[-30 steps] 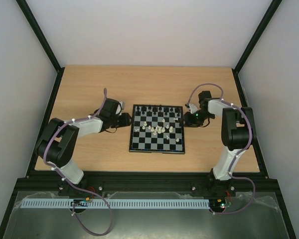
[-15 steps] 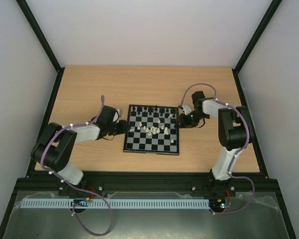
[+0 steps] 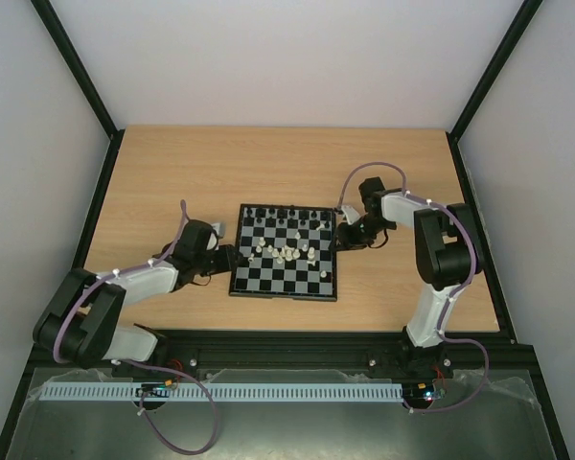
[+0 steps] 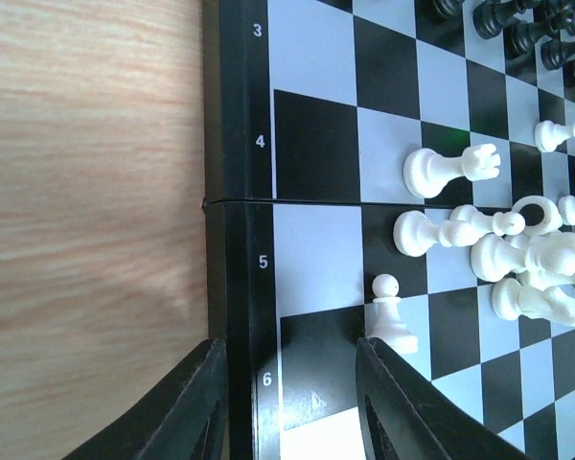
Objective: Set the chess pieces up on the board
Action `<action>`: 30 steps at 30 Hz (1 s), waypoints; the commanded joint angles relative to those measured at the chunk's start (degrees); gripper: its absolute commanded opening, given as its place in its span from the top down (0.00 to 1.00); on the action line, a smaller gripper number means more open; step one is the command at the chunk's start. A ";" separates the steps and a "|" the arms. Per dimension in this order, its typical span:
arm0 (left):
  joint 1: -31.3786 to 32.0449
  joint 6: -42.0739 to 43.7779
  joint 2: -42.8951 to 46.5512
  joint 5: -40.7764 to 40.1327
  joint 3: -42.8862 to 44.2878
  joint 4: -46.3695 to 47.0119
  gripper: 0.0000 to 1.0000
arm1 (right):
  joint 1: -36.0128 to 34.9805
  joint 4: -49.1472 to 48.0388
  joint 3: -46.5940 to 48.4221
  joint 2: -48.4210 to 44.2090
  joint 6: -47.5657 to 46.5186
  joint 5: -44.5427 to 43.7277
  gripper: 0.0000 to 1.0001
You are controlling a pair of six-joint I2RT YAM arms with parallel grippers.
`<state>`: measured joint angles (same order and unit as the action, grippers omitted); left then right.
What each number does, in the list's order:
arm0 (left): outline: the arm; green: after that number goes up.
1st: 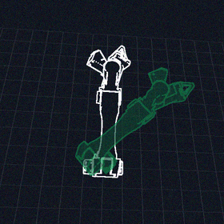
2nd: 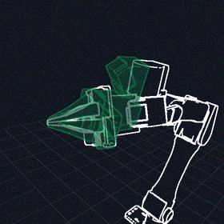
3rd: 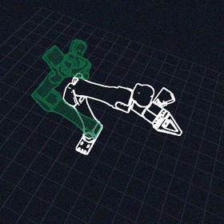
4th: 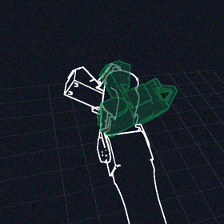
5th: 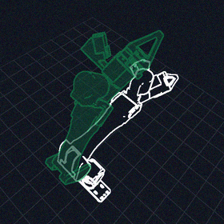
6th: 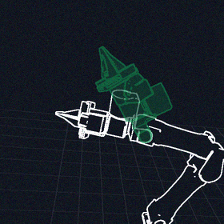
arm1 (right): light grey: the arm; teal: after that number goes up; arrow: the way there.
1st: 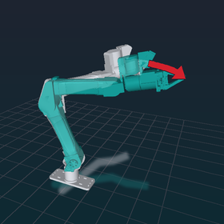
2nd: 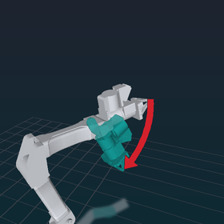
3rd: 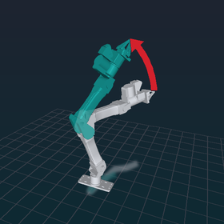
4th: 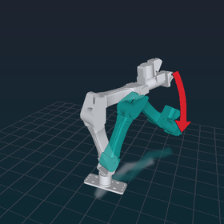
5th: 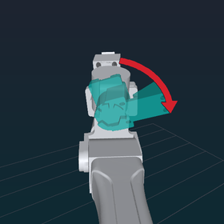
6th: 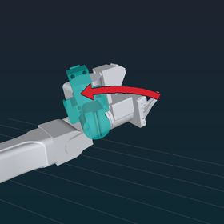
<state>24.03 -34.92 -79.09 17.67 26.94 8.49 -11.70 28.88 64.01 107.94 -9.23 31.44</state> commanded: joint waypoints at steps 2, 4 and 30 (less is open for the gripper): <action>1.19 -2.03 3.94 0.52 -2.95 1.21 0.61 | -2.86 4.81 -1.36 1.99 -1.61 1.03 0.68; 1.93 -2.57 4.79 0.48 -4.21 1.43 0.61 | -3.37 4.87 -1.46 2.15 -1.82 0.95 0.68; 10.54 3.78 18.01 -18.26 7.63 -24.37 0.54 | -3.32 3.57 -6.43 -19.30 -1.83 -12.07 0.59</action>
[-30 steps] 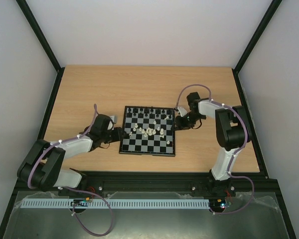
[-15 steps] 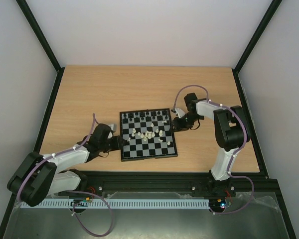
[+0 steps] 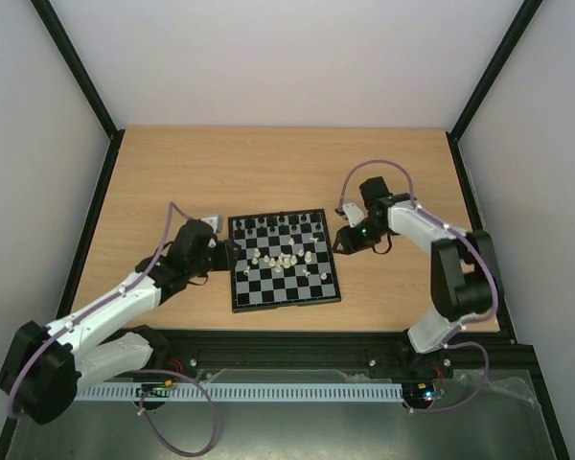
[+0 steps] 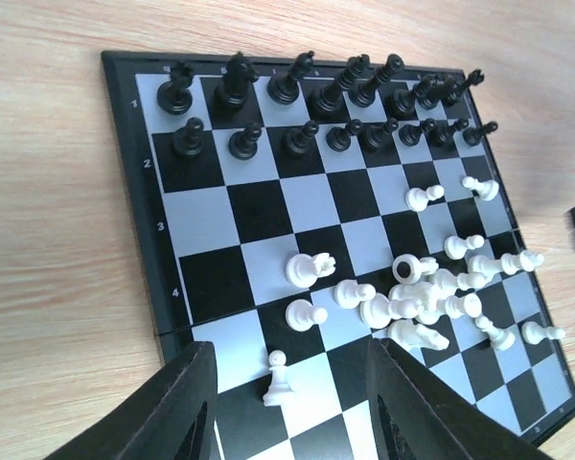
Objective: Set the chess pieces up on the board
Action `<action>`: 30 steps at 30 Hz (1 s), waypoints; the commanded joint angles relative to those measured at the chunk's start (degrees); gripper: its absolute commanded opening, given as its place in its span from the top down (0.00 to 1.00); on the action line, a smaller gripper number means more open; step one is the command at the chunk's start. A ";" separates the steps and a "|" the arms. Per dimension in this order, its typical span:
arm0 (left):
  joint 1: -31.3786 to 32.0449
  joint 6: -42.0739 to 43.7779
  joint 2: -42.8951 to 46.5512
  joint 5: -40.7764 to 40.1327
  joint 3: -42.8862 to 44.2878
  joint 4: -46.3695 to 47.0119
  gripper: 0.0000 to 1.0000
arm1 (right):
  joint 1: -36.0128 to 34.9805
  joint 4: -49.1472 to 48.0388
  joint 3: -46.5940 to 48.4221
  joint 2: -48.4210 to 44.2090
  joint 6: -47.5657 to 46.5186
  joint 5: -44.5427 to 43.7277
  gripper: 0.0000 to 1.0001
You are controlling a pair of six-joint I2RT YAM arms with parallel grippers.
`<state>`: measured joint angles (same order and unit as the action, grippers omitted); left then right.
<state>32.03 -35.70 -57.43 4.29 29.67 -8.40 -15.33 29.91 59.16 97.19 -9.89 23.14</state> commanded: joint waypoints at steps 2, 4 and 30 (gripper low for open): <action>3.98 6.32 -5.70 -6.72 7.14 -9.33 0.55 | 0.35 2.15 -3.36 -13.50 -2.09 -4.04 0.57; 4.33 8.22 -8.45 -5.99 8.65 -10.66 0.53 | 0.37 1.47 -5.21 -17.63 -2.55 -3.34 0.56; 14.96 9.36 -30.48 -14.69 18.71 -19.50 0.63 | 0.35 -3.63 -12.74 -25.04 -5.31 1.91 0.54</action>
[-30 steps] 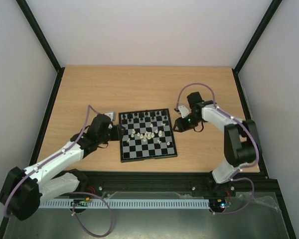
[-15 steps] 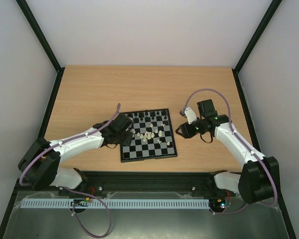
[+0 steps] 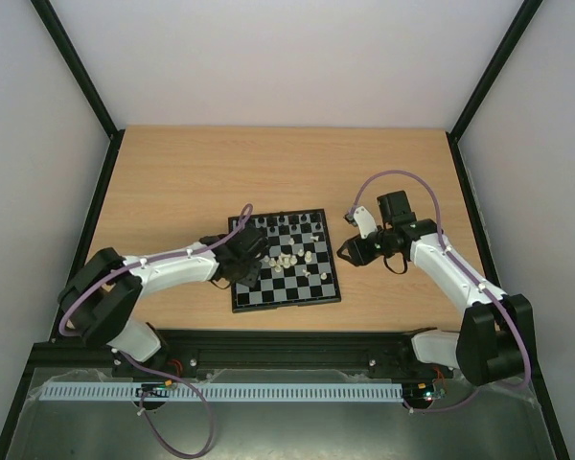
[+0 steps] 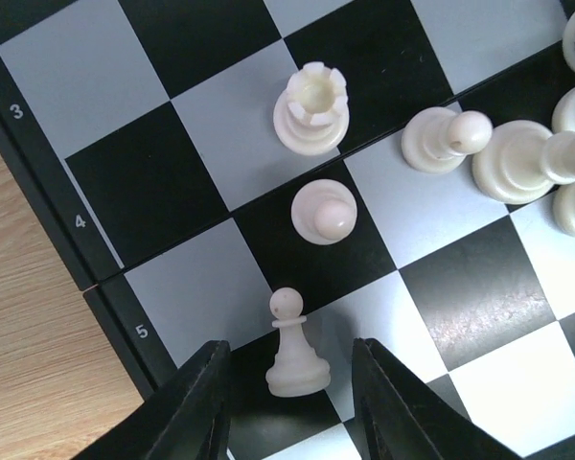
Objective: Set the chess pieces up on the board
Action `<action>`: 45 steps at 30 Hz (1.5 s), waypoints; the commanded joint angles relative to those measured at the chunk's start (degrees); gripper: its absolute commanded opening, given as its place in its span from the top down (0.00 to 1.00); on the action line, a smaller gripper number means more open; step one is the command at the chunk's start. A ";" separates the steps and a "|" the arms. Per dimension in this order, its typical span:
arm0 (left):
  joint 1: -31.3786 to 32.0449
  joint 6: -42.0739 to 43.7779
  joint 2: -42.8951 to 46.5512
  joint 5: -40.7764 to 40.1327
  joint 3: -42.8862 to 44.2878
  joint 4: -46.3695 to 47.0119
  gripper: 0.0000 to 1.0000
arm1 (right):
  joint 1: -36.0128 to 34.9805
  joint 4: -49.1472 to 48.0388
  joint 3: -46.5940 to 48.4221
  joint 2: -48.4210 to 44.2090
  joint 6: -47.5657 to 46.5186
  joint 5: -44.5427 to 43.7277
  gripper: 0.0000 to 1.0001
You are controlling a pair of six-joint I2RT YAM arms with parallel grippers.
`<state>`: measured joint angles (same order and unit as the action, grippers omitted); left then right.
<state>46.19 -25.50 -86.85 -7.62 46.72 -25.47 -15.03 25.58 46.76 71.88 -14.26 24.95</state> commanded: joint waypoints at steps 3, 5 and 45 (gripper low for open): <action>1.00 -1.67 -1.51 -3.53 1.79 -2.85 0.66 | 0.07 0.79 -0.31 0.37 -0.95 0.40 0.54; 1.00 -1.78 -1.65 -3.88 1.75 -3.10 0.67 | 0.04 0.96 -0.33 0.47 -0.94 0.53 0.54; 18.05 8.78 28.32 -3.72 -17.46 34.42 0.86 | -10.12 31.91 30.08 23.44 -1.82 32.45 0.55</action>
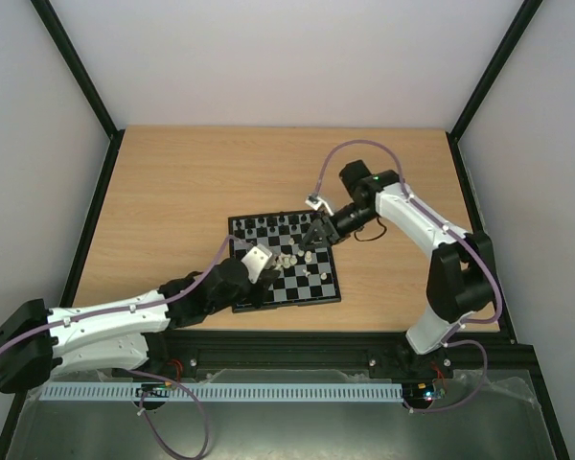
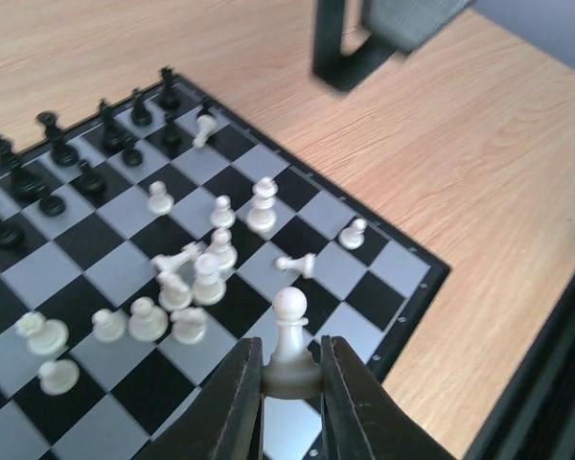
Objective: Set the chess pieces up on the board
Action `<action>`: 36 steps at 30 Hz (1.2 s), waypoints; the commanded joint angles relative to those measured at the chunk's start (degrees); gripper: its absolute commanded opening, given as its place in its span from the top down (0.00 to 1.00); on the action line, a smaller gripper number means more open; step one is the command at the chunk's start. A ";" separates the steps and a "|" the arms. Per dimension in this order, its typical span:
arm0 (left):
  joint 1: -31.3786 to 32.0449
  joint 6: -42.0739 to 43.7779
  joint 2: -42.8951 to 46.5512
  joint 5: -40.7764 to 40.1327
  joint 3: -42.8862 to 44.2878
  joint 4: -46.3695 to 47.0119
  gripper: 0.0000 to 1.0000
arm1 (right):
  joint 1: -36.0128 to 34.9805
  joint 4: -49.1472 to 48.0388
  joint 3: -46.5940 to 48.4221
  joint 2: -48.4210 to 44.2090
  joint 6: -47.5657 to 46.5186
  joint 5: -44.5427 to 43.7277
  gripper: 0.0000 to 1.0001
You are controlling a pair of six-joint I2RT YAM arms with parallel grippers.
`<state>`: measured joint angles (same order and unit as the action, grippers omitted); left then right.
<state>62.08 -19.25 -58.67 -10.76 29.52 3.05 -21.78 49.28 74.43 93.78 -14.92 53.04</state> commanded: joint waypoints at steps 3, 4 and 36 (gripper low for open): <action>3.29 2.63 0.42 -1.32 -0.20 7.31 0.85 | -5.84 8.65 3.15 3.44 -1.13 4.09 0.58; 3.64 2.63 0.44 -1.38 -0.08 7.54 0.85 | -6.85 8.67 3.37 3.86 -1.04 4.09 0.60; 5.76 2.02 -2.07 -4.57 0.50 9.44 0.85 | -12.41 8.38 1.56 5.39 -0.98 6.25 0.86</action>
<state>67.59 -17.17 -60.10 -13.58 29.52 10.07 -33.01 54.57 76.34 98.39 -15.25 57.08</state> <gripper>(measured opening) 0.167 0.155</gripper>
